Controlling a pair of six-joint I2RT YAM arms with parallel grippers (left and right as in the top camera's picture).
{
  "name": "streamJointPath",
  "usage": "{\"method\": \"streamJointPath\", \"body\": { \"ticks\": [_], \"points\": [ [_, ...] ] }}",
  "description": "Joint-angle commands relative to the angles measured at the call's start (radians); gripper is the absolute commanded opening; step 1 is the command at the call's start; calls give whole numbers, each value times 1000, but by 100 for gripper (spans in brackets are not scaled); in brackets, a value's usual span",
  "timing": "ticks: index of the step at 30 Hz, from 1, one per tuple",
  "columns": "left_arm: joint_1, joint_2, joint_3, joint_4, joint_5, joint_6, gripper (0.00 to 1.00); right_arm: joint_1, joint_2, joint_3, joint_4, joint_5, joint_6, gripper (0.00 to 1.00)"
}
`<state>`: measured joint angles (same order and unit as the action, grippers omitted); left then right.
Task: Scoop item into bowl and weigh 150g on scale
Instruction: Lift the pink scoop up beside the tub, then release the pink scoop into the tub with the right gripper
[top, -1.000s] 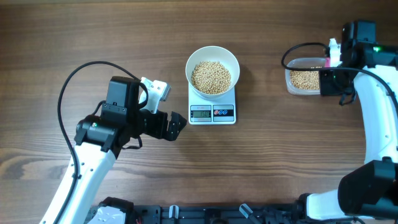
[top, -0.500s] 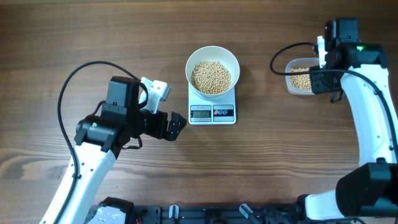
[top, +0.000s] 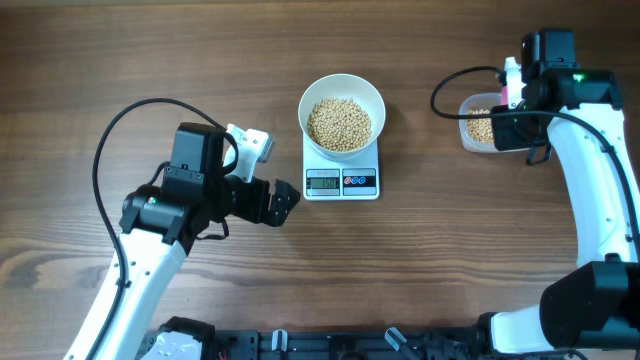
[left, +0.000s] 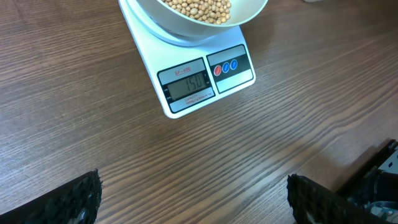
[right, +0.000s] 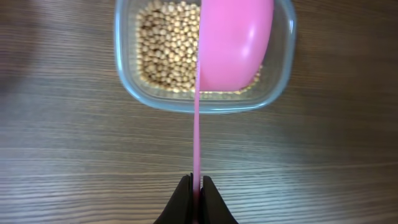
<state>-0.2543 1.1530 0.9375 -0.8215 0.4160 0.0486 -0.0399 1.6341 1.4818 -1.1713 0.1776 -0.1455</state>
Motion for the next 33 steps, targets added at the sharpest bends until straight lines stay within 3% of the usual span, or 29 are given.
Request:
{"method": "streamJointPath", "body": {
  "ticks": [1,9,10,19,27,33],
  "points": [
    [6,5,0,2,-2,23,100,3,-21,16,-5,-45,16,8],
    [6,5,0,2,-2,23,100,3,-21,16,-26,-45,18,59],
    [6,5,0,2,-2,23,100,3,-21,16,-26,-45,27,62],
    [6,5,0,2,-2,23,100,-61,-74,29,-4,-50,177,74],
    [6,5,0,2,-2,23,100,-328,-275,29,158,-166,130,84],
    [6,5,0,2,-2,23,100,-439,-304,29,161,-122,122,86]
  ]
}}
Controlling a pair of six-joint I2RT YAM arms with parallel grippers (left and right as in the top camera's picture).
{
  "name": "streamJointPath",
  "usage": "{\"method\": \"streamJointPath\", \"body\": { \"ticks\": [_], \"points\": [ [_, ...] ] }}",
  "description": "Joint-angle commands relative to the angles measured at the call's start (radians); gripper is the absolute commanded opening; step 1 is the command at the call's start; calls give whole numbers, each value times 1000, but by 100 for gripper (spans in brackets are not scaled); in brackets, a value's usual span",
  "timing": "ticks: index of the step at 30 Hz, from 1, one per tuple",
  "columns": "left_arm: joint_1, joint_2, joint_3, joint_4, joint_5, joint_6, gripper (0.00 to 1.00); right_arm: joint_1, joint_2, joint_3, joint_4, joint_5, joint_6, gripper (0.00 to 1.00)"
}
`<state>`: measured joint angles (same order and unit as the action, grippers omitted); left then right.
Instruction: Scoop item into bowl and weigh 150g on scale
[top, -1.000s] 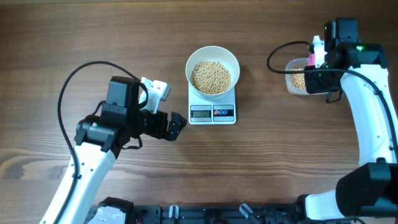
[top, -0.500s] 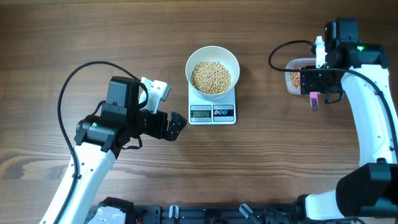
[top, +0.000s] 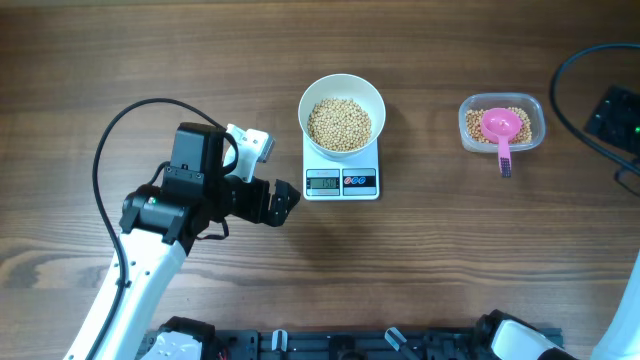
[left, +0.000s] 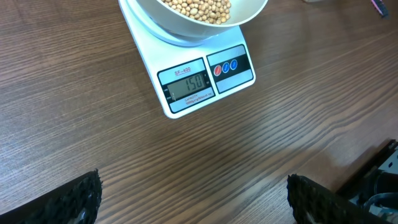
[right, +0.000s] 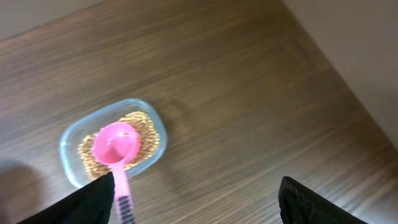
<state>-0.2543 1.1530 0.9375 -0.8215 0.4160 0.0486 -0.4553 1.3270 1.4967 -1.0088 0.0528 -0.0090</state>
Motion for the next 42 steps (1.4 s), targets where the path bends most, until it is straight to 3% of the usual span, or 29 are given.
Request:
{"method": "streamJointPath", "body": {
  "ticks": [1,2,18,27,35,42],
  "points": [
    [6,5,0,2,-2,23,100,-27,3,14,-1,12,-15,90],
    [6,5,0,2,-2,23,100,-27,3,14,-1,31,-17,100],
    [6,5,0,2,-2,23,100,-27,5,14,6,35,-17,100],
    [6,5,0,2,-2,23,100,-27,-18,14,-67,-222,-69,100],
    [6,5,0,2,-2,23,100,-27,-245,-4,-222,-396,-121,100],
    [6,5,0,2,-2,23,100,-27,-481,-70,-298,-404,-116,100]
  ]
}}
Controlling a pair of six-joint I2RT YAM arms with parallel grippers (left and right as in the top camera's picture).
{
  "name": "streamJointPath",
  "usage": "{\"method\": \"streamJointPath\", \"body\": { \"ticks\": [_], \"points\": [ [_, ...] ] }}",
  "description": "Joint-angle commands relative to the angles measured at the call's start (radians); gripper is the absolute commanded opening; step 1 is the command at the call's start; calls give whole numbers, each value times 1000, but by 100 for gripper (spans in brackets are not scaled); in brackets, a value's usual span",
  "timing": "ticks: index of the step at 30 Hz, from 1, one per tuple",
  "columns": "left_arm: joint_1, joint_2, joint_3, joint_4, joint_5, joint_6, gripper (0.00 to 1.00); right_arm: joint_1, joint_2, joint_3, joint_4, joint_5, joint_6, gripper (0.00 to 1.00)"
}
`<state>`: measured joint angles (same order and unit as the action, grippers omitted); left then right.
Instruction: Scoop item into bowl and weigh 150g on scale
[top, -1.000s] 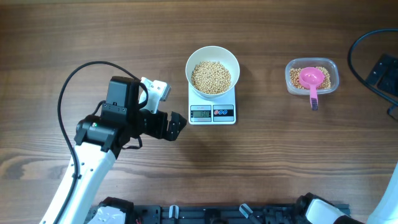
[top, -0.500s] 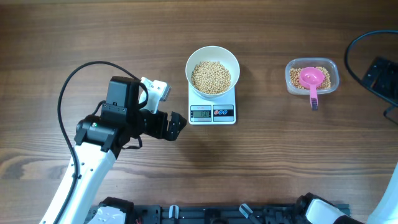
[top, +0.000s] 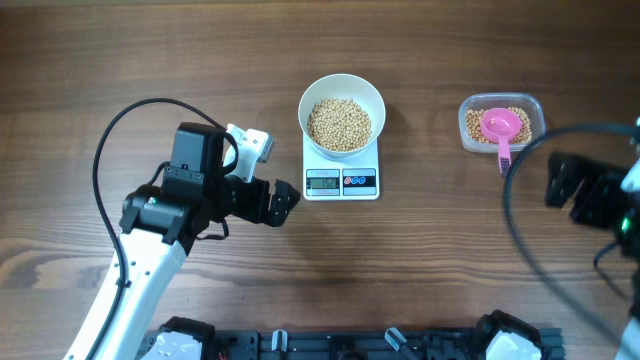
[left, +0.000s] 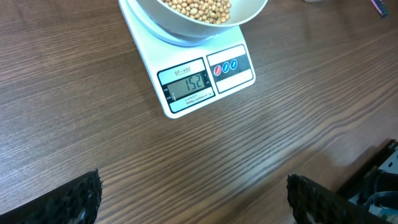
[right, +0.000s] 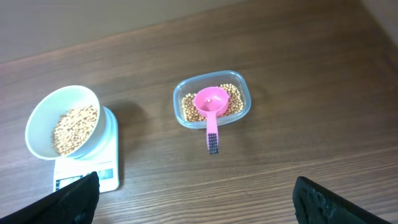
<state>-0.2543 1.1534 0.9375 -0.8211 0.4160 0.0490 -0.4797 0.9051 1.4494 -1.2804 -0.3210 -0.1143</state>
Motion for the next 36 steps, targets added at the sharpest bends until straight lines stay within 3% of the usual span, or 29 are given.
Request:
{"method": "streamJointPath", "body": {
  "ticks": [1,8,16,21,29,32,36],
  "points": [
    [6,5,0,2,-2,23,100,-2,-72,-23,-45,-33,20,100],
    [6,5,0,2,-2,22,100,-2,-77,-23,-127,-32,196,100],
    [6,5,0,2,-2,23,100,-2,-77,-23,-127,-32,196,100],
    [6,5,0,2,-2,23,100,-2,-77,-23,-127,130,193,100],
    [6,5,0,2,-2,23,100,4,-77,-25,-125,134,193,100],
    [6,5,0,2,-2,22,100,80,-89,-45,-7,142,177,100],
    [6,5,0,2,-2,23,100,240,-154,-156,300,161,81,100]
  ]
}}
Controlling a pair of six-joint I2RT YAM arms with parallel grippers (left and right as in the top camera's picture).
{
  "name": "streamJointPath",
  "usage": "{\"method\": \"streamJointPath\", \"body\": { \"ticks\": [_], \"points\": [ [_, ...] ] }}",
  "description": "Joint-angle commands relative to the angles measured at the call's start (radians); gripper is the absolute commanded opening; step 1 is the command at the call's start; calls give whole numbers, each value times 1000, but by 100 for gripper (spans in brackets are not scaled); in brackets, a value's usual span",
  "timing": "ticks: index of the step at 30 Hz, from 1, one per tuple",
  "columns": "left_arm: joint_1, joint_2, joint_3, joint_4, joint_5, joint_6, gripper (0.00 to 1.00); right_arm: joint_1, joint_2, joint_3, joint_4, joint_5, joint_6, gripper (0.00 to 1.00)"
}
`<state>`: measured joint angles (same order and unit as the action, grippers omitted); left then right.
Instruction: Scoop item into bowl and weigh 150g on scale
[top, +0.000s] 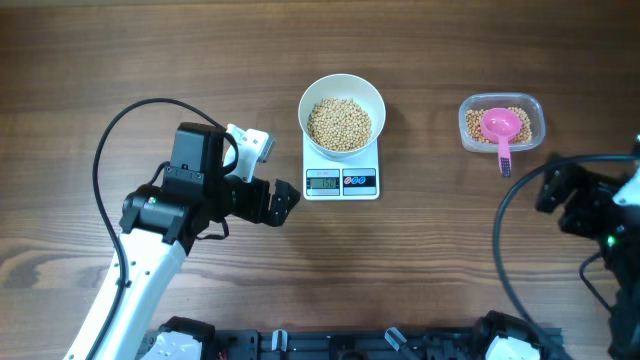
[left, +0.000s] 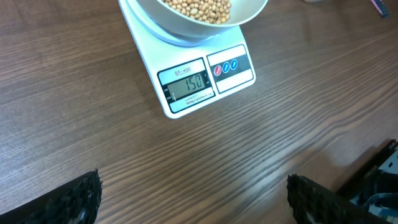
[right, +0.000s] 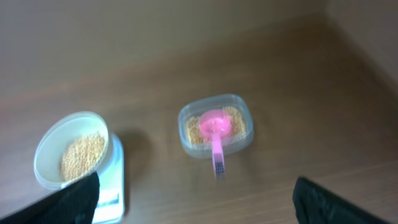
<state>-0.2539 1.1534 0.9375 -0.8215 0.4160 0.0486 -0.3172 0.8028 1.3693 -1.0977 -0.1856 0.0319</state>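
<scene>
A white bowl (top: 342, 112) of soybeans stands on the white scale (top: 341, 182). The scale's display (left: 188, 85) reads 150. At the far right is a clear container (top: 502, 123) of beans. A pink scoop (top: 502, 130) lies in it, handle over the near rim. My left gripper (top: 285, 200) is open just left of the scale, with nothing between its fingers (left: 81, 196). Near the table's right edge my right gripper (top: 556, 196) is open and empty, well short of the container (right: 215, 124).
Black cables loop over the wood table (top: 420, 270) beside both arms. The right wrist view is blurred and shows the bowl (right: 71, 152) at its left and the table's far right edge (right: 354, 43).
The scale's display read 152 and now reads 150. My right arm has shifted slightly near the table's right edge, and its view is now blurred. The left arm has not moved.
At first my right gripper was shut on the pink scoop's handle over the container. Then the scoop lay in the container and the gripper was open, far off to the right. Later it hung open near the right edge, as now. The display stayed near 150.
</scene>
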Motion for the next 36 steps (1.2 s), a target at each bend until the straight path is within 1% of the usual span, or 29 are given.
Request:
{"method": "streamJointPath", "body": {
  "ticks": [1,6,10,12,15,20,22,26,31,34,36],
  "points": [
    [5,5,0,2,-2,23,100,98,-65,-121,181,37,-65,100],
    [5,5,0,2,-2,23,100,149,-142,-430,519,32,-50,100],
    [5,5,0,2,-2,23,100,201,-285,-692,813,34,-56,100],
    [5,5,0,2,-2,23,100,214,-377,-809,905,33,-56,100],
    [5,5,0,2,-2,23,100,235,-499,-943,960,33,-54,99],
    [5,5,0,2,-2,23,100,276,-636,-1065,967,40,-54,100],
    [5,5,0,2,-2,23,100,297,-677,-1094,970,81,-53,99],
    [5,5,0,2,-2,23,100,317,-726,-1123,970,150,-55,100],
    [5,5,0,2,-2,23,100,319,-801,-1205,1012,148,-55,100],
    [5,5,0,2,-2,23,100,325,-800,-1247,1067,144,-55,100],
    [5,5,0,2,-2,23,100,334,-800,-1257,1066,145,-59,100]
  ]
}}
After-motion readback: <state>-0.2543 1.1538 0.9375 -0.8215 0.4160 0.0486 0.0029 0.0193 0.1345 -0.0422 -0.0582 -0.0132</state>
